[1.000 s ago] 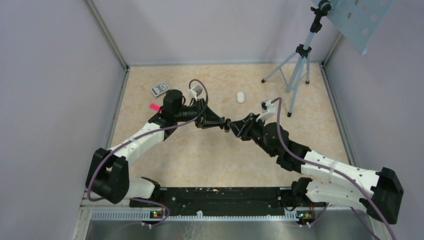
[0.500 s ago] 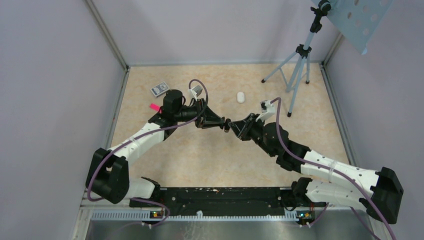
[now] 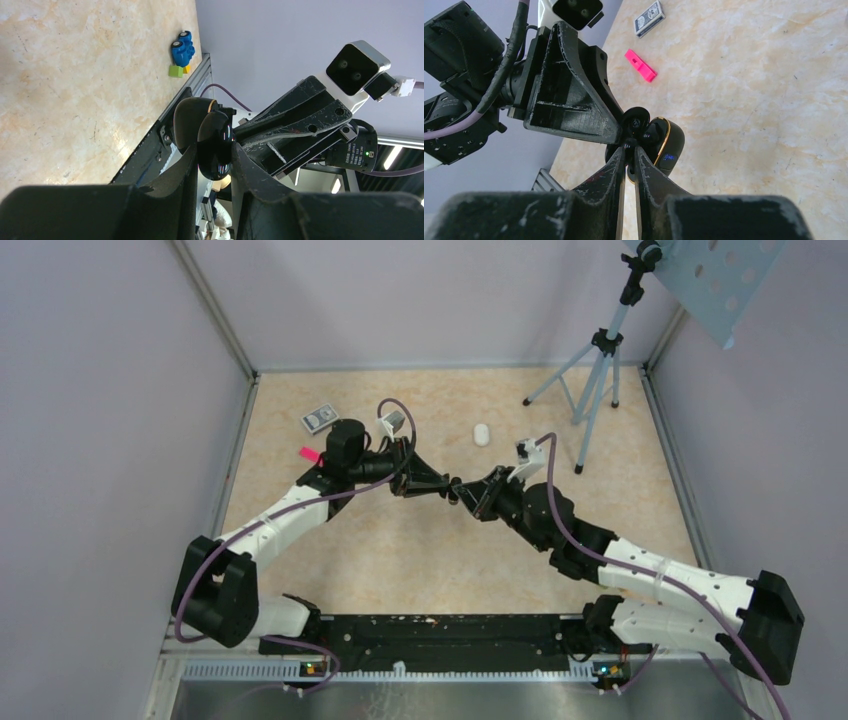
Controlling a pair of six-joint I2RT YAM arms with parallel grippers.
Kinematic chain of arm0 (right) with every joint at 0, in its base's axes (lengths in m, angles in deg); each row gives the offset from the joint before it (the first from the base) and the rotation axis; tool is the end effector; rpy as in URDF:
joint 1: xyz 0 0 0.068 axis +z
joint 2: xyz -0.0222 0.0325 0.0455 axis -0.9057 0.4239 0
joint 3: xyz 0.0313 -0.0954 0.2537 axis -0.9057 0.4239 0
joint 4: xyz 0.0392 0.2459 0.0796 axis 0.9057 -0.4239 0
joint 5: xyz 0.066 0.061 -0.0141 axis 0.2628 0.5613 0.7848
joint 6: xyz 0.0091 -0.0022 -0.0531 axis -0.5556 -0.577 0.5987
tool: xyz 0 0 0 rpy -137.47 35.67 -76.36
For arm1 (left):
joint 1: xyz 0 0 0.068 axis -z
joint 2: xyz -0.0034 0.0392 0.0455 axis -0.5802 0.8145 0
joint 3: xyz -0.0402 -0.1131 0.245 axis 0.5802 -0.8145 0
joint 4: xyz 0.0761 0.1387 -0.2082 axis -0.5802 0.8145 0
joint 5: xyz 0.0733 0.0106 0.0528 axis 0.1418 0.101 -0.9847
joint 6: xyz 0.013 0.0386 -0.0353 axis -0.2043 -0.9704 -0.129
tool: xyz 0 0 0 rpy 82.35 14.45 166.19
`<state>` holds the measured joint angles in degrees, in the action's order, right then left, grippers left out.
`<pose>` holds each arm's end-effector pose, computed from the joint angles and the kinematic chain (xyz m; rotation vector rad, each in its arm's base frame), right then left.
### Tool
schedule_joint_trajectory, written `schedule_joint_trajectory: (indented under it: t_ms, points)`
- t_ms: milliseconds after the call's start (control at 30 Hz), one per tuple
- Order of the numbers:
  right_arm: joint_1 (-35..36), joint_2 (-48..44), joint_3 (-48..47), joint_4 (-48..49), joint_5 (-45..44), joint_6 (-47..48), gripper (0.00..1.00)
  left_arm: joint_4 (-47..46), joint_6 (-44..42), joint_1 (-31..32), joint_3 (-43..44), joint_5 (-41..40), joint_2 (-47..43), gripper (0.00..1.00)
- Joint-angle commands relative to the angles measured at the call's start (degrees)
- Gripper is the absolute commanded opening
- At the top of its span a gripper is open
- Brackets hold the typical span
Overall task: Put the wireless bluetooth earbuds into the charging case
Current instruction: Insert the left earbud into the left side groove of the charging case.
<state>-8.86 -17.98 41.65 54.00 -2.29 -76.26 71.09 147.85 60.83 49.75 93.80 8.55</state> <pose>0.1374 0.1851 0.2941 0.0558 1.8175 1.0312 0.2536 -0.1510 0.2749 -0.0560 2.2883 -1.8199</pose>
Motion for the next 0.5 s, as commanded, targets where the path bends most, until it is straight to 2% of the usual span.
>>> schedule_joint_trajectory:
  t_ms: [0, 267, 467]
  points:
    - [-0.56, -0.88, -2.32, 1.24, 0.0, 1.11, 0.11, -1.18, -0.28, -0.17, 0.34, 0.79, -0.52, 0.0]
    - [-0.58, -3.54, -1.49, 1.06, -0.8, 1.92, 0.16, -1.09, -0.58, -0.14, 0.64, 0.7, -0.07, 0.0]
    - [-0.56, -3.29, -2.73, 0.53, 0.23, 3.16, 0.29, -0.87, -1.45, -0.16, 0.79, 0.94, 0.17, 0.0]
